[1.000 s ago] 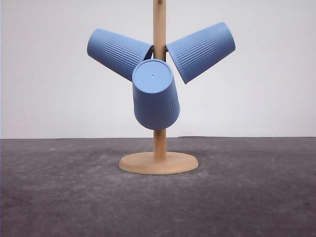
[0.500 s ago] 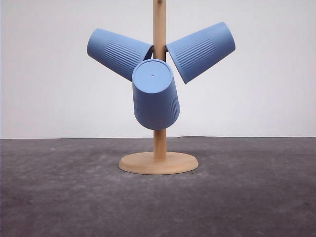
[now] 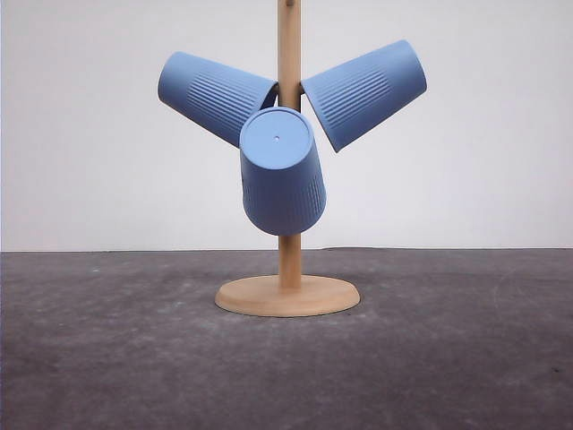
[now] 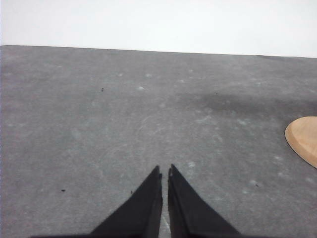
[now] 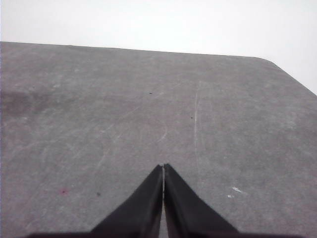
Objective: Place three cups
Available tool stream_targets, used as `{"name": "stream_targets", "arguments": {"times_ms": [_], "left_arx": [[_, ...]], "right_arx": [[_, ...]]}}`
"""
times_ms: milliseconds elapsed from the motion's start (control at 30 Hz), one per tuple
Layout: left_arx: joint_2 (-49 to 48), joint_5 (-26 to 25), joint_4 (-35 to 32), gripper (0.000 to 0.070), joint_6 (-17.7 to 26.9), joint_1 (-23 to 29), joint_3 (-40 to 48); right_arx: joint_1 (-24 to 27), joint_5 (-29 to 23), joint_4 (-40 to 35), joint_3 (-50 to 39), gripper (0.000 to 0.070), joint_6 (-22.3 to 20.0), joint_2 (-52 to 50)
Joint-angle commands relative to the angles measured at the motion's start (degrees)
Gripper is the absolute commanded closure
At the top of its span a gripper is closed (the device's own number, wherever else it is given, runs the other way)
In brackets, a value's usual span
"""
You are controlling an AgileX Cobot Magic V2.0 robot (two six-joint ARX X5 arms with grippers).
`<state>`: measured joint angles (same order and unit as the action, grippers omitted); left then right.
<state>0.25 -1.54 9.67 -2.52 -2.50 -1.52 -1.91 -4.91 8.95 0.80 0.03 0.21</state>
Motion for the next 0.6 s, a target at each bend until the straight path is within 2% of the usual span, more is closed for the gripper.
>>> {"name": "stream_targets", "arguments": {"times_ms": [0, 567], "left_arx": [[-0.07, 0.11, -0.55, 0.07, 0.13, -0.02, 0.79], [-0.07, 0.11, -0.55, 0.07, 0.13, -0.02, 0.79]], "right_arx": [[-0.15, -0.04, -0.37, -0.11, 0.07, -0.22, 0.0], [-0.15, -0.04, -0.37, -0.11, 0.07, -0.22, 0.0]]}}
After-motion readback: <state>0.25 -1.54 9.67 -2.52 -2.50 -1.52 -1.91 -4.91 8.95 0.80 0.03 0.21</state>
